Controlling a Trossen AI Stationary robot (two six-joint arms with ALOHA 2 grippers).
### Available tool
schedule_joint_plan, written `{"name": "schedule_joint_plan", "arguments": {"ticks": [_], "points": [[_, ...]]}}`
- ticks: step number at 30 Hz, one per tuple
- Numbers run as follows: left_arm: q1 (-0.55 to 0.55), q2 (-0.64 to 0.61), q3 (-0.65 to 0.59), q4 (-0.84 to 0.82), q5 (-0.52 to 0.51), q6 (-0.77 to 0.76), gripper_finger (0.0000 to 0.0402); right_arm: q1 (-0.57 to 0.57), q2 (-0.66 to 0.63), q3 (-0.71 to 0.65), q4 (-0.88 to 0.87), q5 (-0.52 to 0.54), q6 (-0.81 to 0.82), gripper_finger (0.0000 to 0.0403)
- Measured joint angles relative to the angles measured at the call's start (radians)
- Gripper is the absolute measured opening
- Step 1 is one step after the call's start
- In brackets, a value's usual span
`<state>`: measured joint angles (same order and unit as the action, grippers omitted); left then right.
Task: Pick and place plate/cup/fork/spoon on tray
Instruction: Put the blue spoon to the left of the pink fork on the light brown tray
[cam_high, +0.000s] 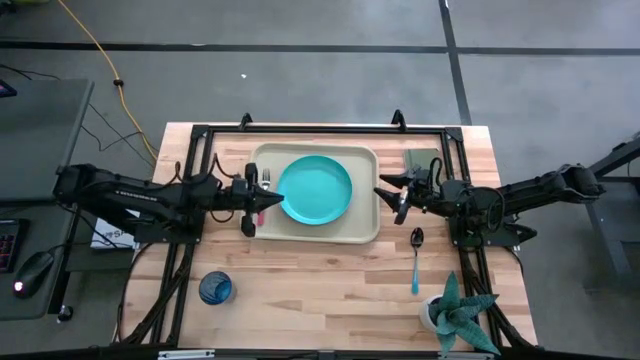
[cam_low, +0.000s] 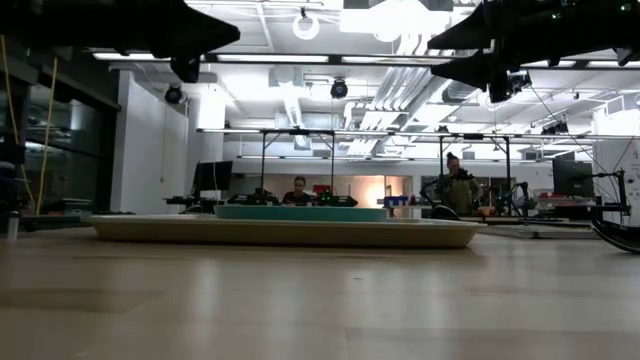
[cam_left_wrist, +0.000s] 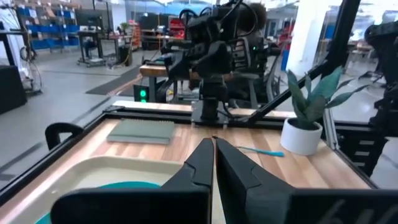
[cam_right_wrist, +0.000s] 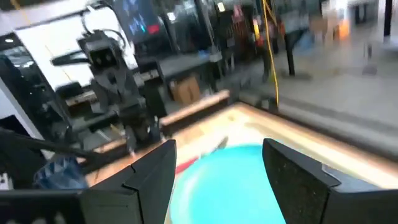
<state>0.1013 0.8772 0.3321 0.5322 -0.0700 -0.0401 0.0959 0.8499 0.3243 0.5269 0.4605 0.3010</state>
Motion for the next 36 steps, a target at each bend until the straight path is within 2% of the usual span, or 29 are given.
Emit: {"name": "schedule_joint_plan", "arguments": {"ticks": [3, 7, 9, 12, 15, 20, 26, 36], "points": [[0.000, -0.004, -0.006, 0.026, -0.001, -0.029, 0.0000, 0.006, 0.001, 0.098, -0.243, -0.010, 0.093, 0.0231], [0.000, -0.021, -0.004, 0.032, -0.002, -0.062, 0.0000, 0.034, 0.069, 0.297, -0.818, 0.068, 0.322, 0.0231], [0.000, -0.028, -0.004, 0.024, -0.002, -0.062, 0.0000, 0.046, 0.121, 0.375, -1.080, 0.071, 0.446, 0.0231], [-0.001, -0.031, -0.004, 0.020, 0.004, -0.063, 0.0000, 0.079, 0.188, 0.417, -1.382, -0.069, 0.635, 0.0231], [-0.004, -0.031, -0.004, 0.016, 0.014, -0.063, 0.0000, 0.144, 0.233, 0.396, -1.526, -0.180, 0.806, 0.0231], [-0.006, -0.031, -0.004, 0.011, 0.018, -0.065, 0.0000, 0.264, 0.265, 0.305, -1.510, -0.260, 0.977, 0.0231], [-0.006, -0.031, -0.004, 0.017, 0.018, -0.062, 0.0001, 0.328, 0.265, 0.229, -1.461, -0.238, 1.064, 0.0231], [-0.006, -0.031, -0.004, 0.016, 0.018, -0.062, 0.0003, 0.338, 0.264, 0.073, -1.207, -0.221, 1.045, 0.0231]]}}
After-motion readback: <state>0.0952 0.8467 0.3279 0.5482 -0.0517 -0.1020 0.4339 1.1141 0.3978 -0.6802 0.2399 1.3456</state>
